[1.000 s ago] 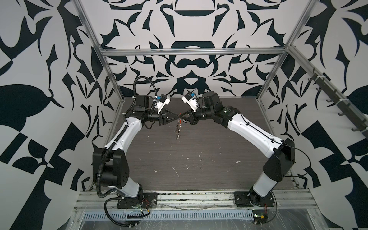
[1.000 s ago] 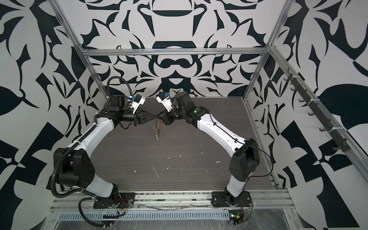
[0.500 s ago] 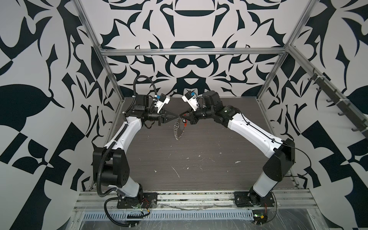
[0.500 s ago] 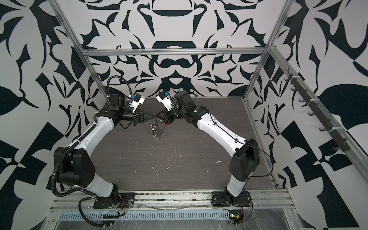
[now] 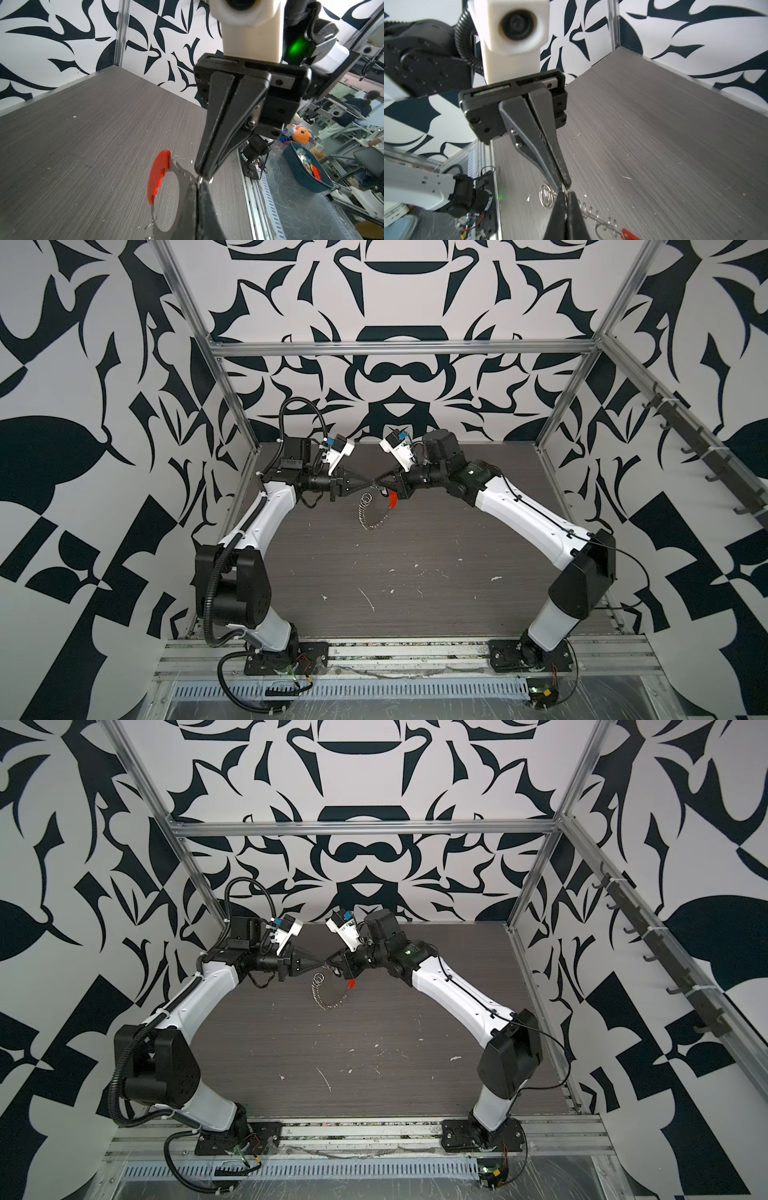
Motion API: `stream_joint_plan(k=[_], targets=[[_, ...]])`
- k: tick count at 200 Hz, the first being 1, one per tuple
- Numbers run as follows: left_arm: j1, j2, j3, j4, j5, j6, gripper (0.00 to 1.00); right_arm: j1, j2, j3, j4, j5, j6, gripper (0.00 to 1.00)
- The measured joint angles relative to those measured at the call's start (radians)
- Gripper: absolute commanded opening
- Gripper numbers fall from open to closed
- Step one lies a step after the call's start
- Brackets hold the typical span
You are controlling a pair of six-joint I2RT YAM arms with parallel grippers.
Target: Put the keys on the keyring
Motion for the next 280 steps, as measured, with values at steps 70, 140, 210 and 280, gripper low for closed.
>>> stream_joint_plan(k=[70, 140, 210, 280], targets=[[-0.025, -0.095, -0.194, 0.452, -0.165, -0.343, 0.0, -0.02, -0.185, -0.216, 0.197, 0.049, 0.134, 0.47], [-0.051, -0.097, -0.206, 0.702, -0.184, -0.574, 0.0, -0.163, -0.169, -0.32, 0.524, -0.076, 0.464, 0.39], [-0.06, -0.097, -0.243, 0.998, -0.201, -0.818, 0.0, -0.16, -0.107, -0.317, 0.603, -0.164, 0.579, 0.37], [-0.064, -0.097, -0.253, 1.075, -0.211, -0.867, 0.0, -0.141, -0.076, -0.274, 0.639, -0.206, 0.613, 0.24]])
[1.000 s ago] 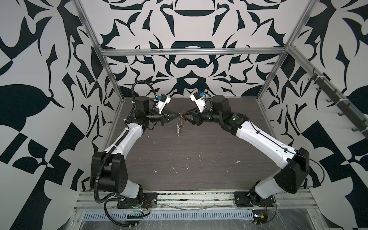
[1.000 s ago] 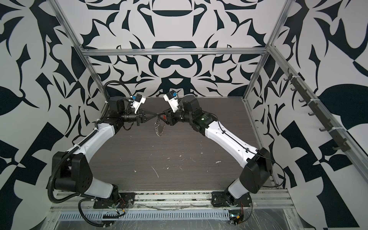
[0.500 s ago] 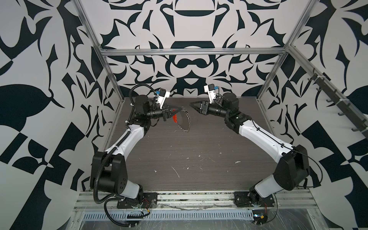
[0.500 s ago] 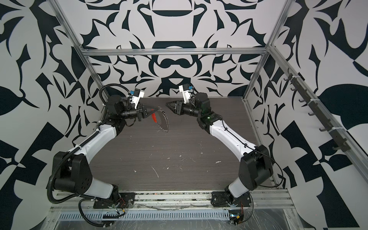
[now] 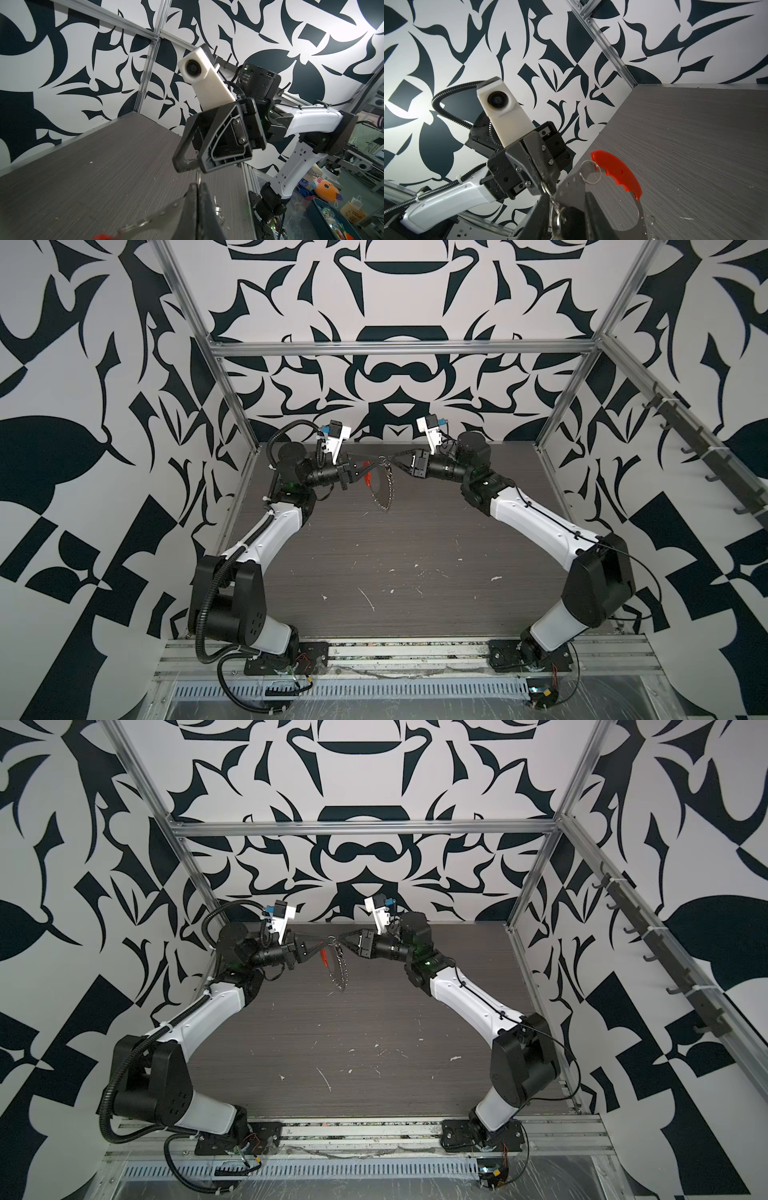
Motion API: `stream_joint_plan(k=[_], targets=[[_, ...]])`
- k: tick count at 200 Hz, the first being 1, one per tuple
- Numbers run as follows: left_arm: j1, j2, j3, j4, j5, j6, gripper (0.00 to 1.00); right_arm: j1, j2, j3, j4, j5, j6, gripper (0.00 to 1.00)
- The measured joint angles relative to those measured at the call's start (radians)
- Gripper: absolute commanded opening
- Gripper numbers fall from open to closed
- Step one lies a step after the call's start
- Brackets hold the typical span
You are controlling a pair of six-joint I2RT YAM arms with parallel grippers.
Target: Put the keys on the keyring
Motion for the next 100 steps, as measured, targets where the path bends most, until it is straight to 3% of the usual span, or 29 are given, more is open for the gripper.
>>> stream_joint_plan(k=[35, 100], targets=[[0.0, 0.0, 0.0, 0.011, -0.011, -0.008, 0.0, 0.006, 0.0, 0.001, 0.006, -0.007, 0.004, 0.1], [0.0, 0.0, 0.0, 0.072, -0.042, -0.047, 0.0, 0.006, 0.0, -0.009, 0.039, -0.008, 0.014, 0.0]])
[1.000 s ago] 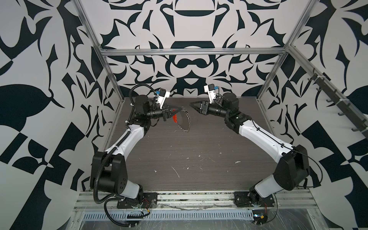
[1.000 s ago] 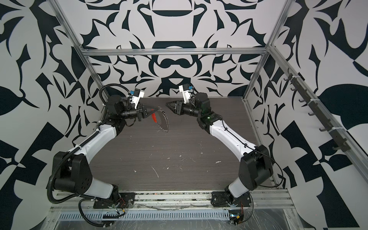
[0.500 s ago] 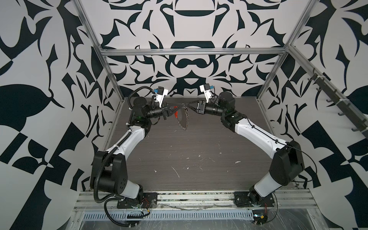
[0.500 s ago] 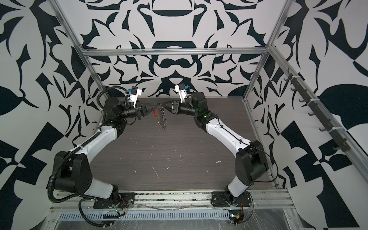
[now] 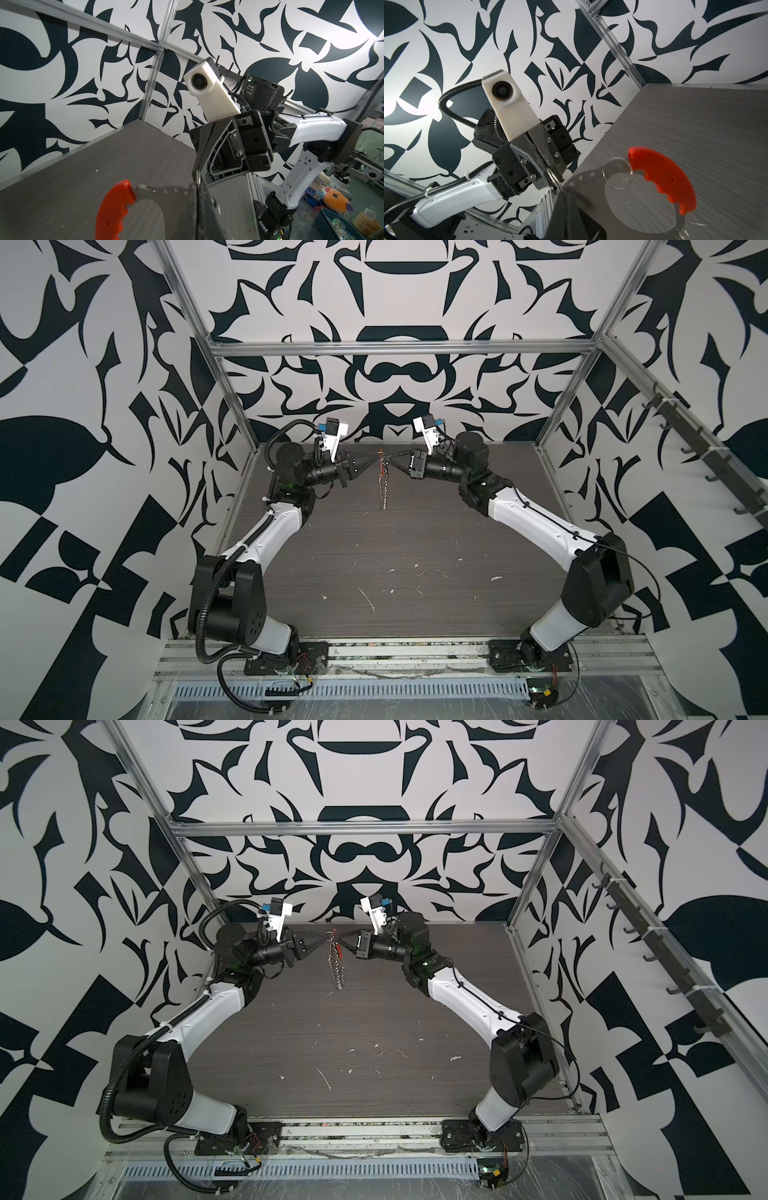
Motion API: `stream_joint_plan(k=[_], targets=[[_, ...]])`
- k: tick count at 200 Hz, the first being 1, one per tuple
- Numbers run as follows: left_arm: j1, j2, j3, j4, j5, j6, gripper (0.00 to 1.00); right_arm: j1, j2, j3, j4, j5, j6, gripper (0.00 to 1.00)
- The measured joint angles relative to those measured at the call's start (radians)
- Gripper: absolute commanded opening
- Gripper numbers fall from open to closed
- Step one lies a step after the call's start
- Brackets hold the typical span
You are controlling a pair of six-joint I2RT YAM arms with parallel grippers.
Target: Put the keys on the keyring
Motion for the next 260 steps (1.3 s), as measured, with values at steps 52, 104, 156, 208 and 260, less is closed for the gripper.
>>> stream_joint_plan(k=[52, 104, 156, 208, 260], targets=[[0.0, 0.012, -0.026, 0.139, -0.023, -0.087, 0.0, 0.017, 0.0, -0.004, 0.032, 0.006, 0.018, 0.0], [0.006, 0.087, -0.052, 0.349, -0.045, -0.236, 0.0, 0.021, 0.036, -0.003, 0.068, 0.028, 0.047, 0.08], [0.001, 0.092, -0.054, 0.423, -0.069, -0.274, 0.0, 0.041, 0.044, -0.003, 0.004, 0.02, 0.037, 0.3], [0.0, 0.092, -0.054, 0.441, -0.069, -0.277, 0.0, 0.028, -0.036, -0.003, -0.129, 0.069, -0.044, 0.3], [-0.001, 0.092, -0.054, 0.446, -0.069, -0.28, 0.0, 0.017, -0.098, 0.001, -0.156, 0.103, -0.092, 0.3]])
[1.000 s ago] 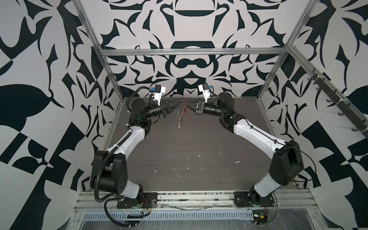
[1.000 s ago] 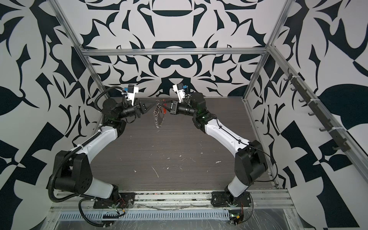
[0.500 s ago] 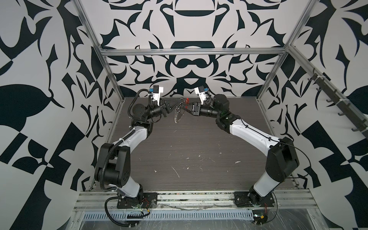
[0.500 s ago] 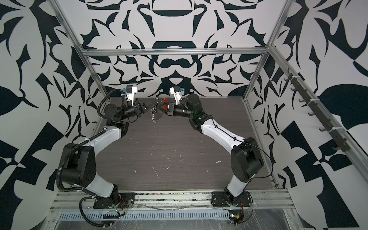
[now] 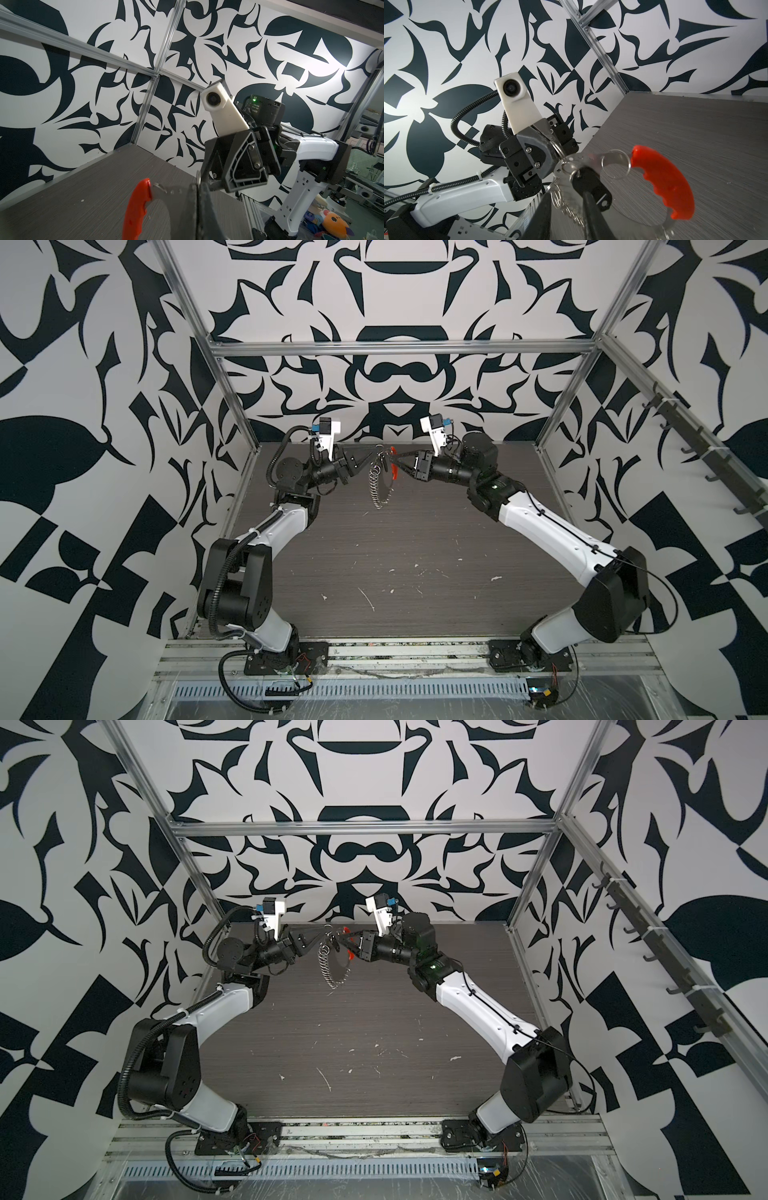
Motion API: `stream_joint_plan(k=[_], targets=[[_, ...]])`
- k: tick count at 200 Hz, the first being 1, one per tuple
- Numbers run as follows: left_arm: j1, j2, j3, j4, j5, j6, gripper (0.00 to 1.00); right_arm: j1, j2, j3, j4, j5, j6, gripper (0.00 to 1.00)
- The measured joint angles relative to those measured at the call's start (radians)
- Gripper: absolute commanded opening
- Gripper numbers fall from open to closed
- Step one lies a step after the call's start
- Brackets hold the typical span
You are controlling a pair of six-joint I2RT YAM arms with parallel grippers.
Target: Put the keys on the keyring
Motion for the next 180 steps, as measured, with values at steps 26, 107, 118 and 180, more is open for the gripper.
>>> stream_joint_plan(k=[26, 107, 118, 180], targets=[[0.0, 0.0, 0.0, 0.008, 0.0, -0.006, 0.0, 0.0, 0.032, 0.025, -0.004, 0.0, -0.001, 0.3], [0.0, 0.0, -0.001, 0.026, 0.0, -0.013, 0.0, 0.023, 0.188, 0.068, 0.05, -0.019, 0.063, 0.29], [0.0, 0.0, -0.004, 0.032, 0.0, -0.013, 0.0, 0.023, 0.184, 0.068, 0.047, -0.019, 0.06, 0.29], [0.0, 0.0, -0.012, 0.04, 0.0, -0.016, 0.0, -0.001, 0.02, 0.056, -0.076, 0.088, -0.041, 0.3]])
